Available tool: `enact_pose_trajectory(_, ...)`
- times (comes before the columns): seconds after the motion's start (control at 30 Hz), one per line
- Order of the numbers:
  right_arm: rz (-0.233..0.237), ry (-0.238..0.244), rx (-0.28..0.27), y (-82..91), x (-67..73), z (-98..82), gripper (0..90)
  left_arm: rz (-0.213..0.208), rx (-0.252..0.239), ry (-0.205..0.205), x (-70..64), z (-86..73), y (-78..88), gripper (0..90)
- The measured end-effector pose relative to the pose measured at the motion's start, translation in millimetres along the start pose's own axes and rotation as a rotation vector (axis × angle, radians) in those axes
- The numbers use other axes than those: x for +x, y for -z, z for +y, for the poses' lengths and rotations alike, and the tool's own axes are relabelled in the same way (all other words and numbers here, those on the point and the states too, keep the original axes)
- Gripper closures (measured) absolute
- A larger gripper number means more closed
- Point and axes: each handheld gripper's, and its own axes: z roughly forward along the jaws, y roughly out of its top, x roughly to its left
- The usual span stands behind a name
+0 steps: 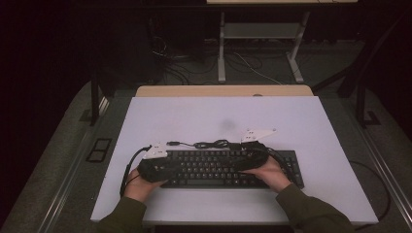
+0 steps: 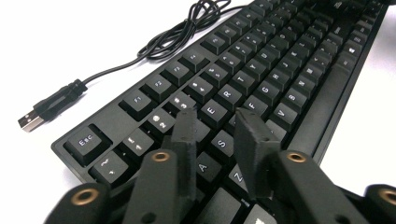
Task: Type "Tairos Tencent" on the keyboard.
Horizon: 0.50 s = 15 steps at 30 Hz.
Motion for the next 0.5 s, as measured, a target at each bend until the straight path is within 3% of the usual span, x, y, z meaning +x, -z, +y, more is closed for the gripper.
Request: enact_pose_trajectory(0.5, 0.010, 0.006, 0.047, -3.7, 2.9, -0.2, 55.2, -0.015, -0.029, 0.001, -5.8, 4.1, -0.5, 46.4)
